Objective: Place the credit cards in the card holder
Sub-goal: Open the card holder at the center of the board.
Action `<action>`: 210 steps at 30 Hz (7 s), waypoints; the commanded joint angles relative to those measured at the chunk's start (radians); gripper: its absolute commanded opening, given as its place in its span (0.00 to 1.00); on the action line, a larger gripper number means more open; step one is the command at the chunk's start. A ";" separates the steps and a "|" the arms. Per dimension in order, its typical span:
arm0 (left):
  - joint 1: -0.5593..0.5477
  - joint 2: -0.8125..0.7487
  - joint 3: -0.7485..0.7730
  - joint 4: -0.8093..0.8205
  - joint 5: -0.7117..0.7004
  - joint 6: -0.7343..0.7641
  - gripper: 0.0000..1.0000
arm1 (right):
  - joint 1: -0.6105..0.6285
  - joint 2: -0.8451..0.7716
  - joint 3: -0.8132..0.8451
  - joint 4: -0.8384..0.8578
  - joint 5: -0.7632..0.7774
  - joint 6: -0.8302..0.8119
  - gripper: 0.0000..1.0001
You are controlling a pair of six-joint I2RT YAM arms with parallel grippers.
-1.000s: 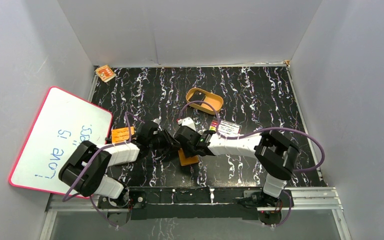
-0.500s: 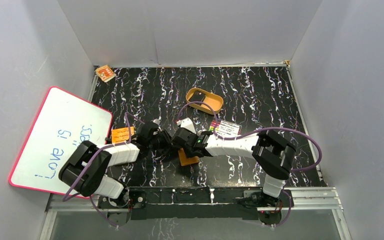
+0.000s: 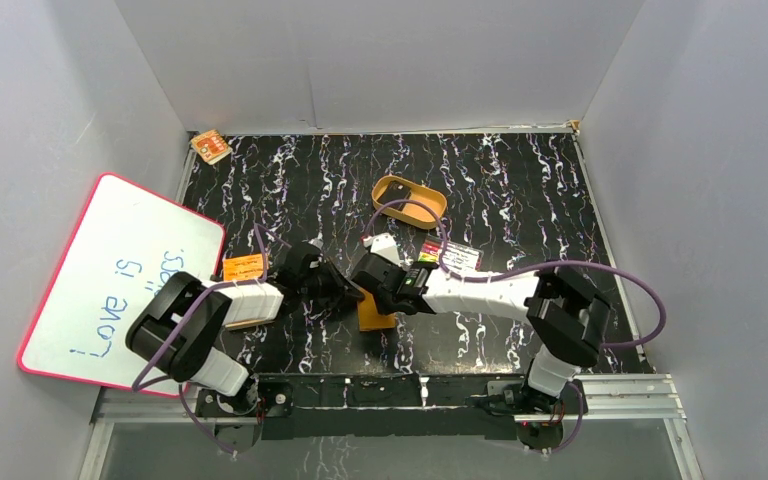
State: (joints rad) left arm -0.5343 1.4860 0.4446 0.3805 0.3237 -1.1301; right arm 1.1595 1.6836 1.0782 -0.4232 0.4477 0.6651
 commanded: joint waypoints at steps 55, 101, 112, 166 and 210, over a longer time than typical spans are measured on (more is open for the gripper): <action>-0.076 -0.186 0.081 -0.201 0.012 0.119 0.71 | -0.020 -0.435 -0.256 0.328 -0.205 0.050 0.00; -0.088 -0.300 0.118 -0.307 -0.023 0.164 0.88 | -0.018 -0.507 -0.298 0.316 -0.208 0.081 0.00; -0.118 -0.263 0.112 -0.315 -0.022 0.176 0.81 | -0.017 -0.498 -0.269 0.325 -0.226 0.072 0.00; -0.118 -0.245 0.036 -0.298 -0.054 0.185 0.00 | -0.018 -0.636 -0.470 0.100 0.011 0.265 0.00; -0.118 -0.332 0.302 -0.757 -0.242 0.169 0.00 | -0.017 -0.479 -0.292 0.376 -0.287 0.115 0.55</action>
State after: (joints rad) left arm -0.6498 1.1576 0.7586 -0.3603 0.0860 -0.9535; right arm 1.1400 1.2053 0.8078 -0.1440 0.1085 0.7376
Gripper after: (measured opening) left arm 0.010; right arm 0.538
